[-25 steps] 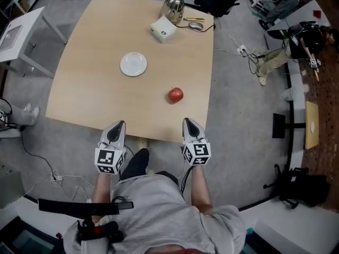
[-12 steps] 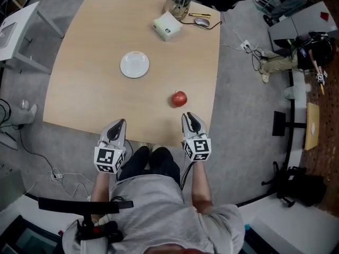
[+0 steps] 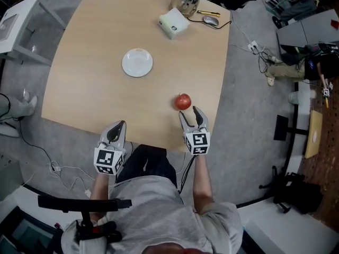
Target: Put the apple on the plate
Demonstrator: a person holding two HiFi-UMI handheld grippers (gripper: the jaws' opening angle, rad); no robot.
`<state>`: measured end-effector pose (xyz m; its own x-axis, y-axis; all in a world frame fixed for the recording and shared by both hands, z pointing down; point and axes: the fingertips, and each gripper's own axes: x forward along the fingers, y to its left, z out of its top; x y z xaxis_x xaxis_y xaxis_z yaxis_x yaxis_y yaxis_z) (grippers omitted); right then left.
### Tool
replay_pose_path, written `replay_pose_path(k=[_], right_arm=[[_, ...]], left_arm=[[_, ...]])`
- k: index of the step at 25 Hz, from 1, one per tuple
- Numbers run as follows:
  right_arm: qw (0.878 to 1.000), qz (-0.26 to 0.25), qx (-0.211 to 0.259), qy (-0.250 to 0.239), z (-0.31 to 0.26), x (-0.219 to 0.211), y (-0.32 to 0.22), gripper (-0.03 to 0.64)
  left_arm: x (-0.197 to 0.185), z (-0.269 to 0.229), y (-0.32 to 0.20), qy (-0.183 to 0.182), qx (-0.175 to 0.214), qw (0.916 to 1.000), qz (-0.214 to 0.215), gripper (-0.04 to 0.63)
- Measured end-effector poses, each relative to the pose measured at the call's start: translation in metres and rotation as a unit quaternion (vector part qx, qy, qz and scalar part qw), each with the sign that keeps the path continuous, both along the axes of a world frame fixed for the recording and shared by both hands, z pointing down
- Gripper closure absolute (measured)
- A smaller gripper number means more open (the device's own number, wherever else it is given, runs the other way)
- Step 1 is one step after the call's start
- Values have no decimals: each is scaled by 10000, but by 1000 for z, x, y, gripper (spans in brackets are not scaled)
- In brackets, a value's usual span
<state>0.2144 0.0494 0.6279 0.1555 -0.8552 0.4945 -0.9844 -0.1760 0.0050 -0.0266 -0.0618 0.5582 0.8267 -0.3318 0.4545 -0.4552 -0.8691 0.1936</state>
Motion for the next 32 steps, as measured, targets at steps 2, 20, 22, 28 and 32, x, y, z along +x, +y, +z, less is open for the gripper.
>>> replay_pose_path(k=[2,20,22,28,32], right_arm=[[9999,-89,-102,34,13,7,-5,343],[9989,-323,-323,-138,65,21,-34,256],[9990,-310,-269,-180,64,22,-35,258],[9989,-337,-279,-177,67,21,-36,259],[9989,-406,-174,-147,59,20,-43,259]], left_arm=[[0,8,-2,-41,-41,10000,-77,575],[-1,38,-9,-345,-241,9982,-425,575],[-1,38,-9,-350,-243,9982,-432,575],[-4,40,-11,-341,-241,9978,-522,575],[-7,38,-12,-315,-207,9974,-610,575]])
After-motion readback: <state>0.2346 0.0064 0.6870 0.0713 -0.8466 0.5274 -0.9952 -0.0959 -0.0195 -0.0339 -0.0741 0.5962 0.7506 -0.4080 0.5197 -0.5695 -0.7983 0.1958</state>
